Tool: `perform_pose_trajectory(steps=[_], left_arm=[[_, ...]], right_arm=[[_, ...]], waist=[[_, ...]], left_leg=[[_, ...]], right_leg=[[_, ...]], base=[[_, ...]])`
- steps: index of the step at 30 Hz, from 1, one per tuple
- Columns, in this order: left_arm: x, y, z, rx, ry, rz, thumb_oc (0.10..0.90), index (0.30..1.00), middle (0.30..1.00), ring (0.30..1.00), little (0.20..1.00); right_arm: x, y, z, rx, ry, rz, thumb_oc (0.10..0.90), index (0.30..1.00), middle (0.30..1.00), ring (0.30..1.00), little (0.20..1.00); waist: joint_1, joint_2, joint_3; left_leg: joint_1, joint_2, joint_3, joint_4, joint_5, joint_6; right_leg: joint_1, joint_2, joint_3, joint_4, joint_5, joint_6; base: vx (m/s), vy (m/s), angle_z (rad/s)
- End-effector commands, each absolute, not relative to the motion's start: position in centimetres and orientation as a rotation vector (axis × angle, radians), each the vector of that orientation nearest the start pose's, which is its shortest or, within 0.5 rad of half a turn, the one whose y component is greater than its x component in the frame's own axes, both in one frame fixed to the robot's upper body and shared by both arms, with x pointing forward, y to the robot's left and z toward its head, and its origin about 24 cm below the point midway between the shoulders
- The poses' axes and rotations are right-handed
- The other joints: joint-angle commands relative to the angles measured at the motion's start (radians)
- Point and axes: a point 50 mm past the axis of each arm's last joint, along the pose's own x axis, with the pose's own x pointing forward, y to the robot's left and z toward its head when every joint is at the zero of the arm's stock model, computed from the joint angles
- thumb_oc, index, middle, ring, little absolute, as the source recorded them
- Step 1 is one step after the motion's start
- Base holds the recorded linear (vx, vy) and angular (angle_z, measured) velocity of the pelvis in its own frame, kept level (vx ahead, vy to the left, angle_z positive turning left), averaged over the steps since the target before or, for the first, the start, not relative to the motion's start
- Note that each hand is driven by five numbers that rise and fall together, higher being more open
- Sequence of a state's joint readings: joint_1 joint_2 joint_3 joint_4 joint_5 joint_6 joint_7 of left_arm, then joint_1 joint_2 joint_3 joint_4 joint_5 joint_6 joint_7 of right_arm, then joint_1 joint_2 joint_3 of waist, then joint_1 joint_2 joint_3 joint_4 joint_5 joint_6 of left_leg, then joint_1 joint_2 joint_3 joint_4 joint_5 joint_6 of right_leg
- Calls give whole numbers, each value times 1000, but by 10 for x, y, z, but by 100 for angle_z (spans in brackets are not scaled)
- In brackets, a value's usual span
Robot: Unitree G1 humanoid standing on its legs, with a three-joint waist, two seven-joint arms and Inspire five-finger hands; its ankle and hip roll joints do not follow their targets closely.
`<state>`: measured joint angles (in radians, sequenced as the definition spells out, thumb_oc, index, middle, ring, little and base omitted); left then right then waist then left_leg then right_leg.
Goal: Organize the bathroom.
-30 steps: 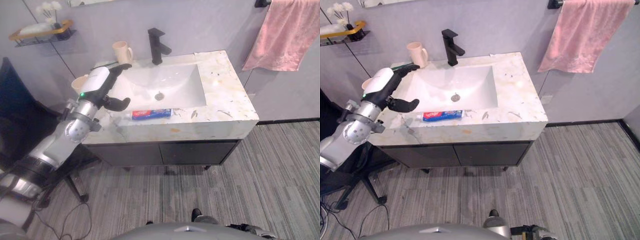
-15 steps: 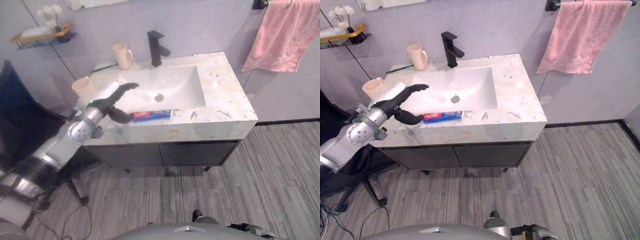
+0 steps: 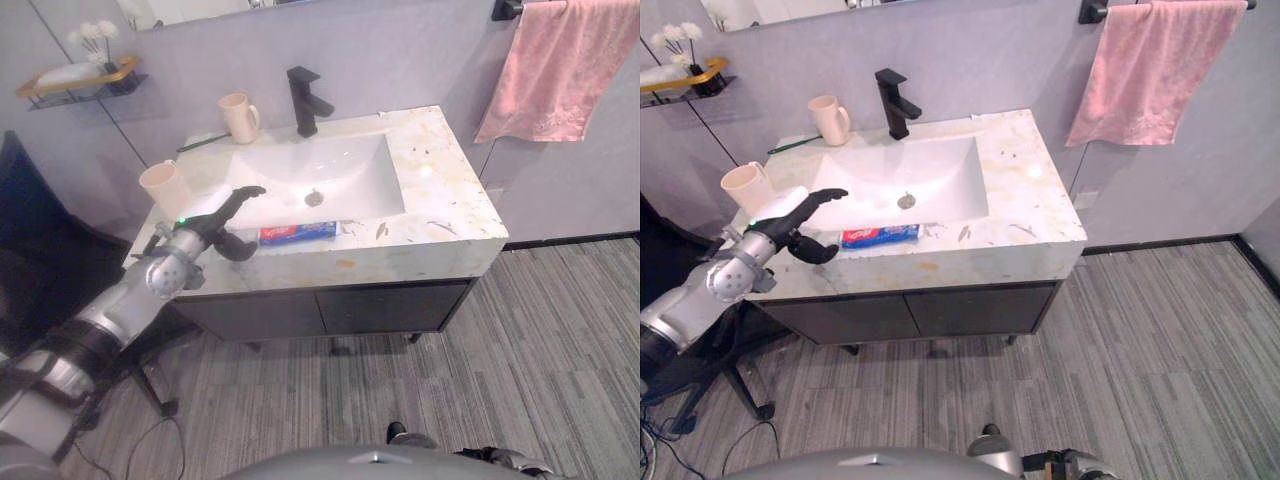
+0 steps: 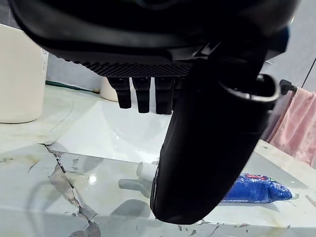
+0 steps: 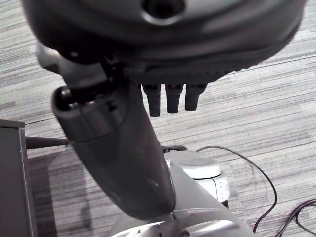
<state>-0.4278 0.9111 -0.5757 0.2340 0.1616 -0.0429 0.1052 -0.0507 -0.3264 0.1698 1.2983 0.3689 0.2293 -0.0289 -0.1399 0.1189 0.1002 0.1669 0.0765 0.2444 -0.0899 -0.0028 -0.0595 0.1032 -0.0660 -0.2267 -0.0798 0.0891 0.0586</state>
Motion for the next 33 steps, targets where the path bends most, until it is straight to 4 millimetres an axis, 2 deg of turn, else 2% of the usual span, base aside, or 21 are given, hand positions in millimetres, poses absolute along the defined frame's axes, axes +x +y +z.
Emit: perform_pose_trajectory(steps=[1,16,23,24,25,28,29,30,31,33], left_arm=[[325,233,151,1202,-294,-92,800,900,900,900,900],[331,230,139,1226,-216,-66,800,900,900,900,900],[332,230,124,1252,-117,-125,800,900,900,900,900],[333,230,122,1259,-102,-132,769,853,853,853,853],[333,229,120,1265,-83,-149,684,726,726,726,726],[334,227,115,1269,-59,-153,624,636,636,636,636],[334,226,114,1272,-51,-153,552,528,528,528,528],[335,225,113,1265,-42,-163,552,528,528,528,528],[335,224,112,1263,-36,-163,400,300,300,300,300],[336,222,111,1276,-25,-151,400,300,300,300,300]], right_arm=[[80,-263,-157,-39,1444,-328,800,900,900,900,900],[78,-261,-158,-27,1442,-334,800,900,900,900,900],[78,-261,-158,-9,1439,-350,800,900,900,900,900],[78,-261,-158,-7,1439,-353,800,900,900,900,900],[78,-262,-158,-6,1438,-355,800,900,900,900,900],[78,-262,-158,-8,1440,-353,800,900,900,900,900],[78,-262,-158,-10,1441,-352,800,900,900,900,900],[78,-262,-158,-6,1441,-354,800,900,900,900,900],[78,-261,-158,0,1441,-358,800,900,900,900,900],[78,-261,-158,1,1443,-360,800,900,900,900,900]], waist=[[4,-5,-18],[-15,-6,-17],[-22,-2,-15],[-24,-2,-16],[-26,-1,-14],[-31,-2,-15],[-33,-2,-14],[-36,-2,-15],[-37,-2,-14],[-39,-1,-14]], left_leg=[[-24,-83,45,124,-118,74],[-29,-79,58,130,-120,72],[-30,-81,61,134,-122,74],[-30,-81,62,134,-121,74],[-31,-81,62,135,-122,74],[-32,-82,63,138,-123,74],[-32,-81,65,138,-123,74],[-31,-81,66,138,-123,74],[-33,-81,66,138,-124,74],[-33,-81,68,139,-124,74]], right_leg=[[-54,26,77,190,-220,57],[-62,25,86,192,-219,58],[-62,26,89,193,-220,58],[-63,26,89,193,-219,58],[-63,26,90,195,-220,58],[-65,25,92,196,-220,59],[-65,25,92,197,-221,59],[-66,25,93,197,-221,59],[-67,25,94,198,-221,59],[-67,26,95,196,-220,59]], base=[[12,-6,-3],[4,-5,-1],[0,0,0],[0,0,0],[0,0,0],[0,0,0],[0,0,0],[0,0,0],[0,0,0],[19,-6,-4]])
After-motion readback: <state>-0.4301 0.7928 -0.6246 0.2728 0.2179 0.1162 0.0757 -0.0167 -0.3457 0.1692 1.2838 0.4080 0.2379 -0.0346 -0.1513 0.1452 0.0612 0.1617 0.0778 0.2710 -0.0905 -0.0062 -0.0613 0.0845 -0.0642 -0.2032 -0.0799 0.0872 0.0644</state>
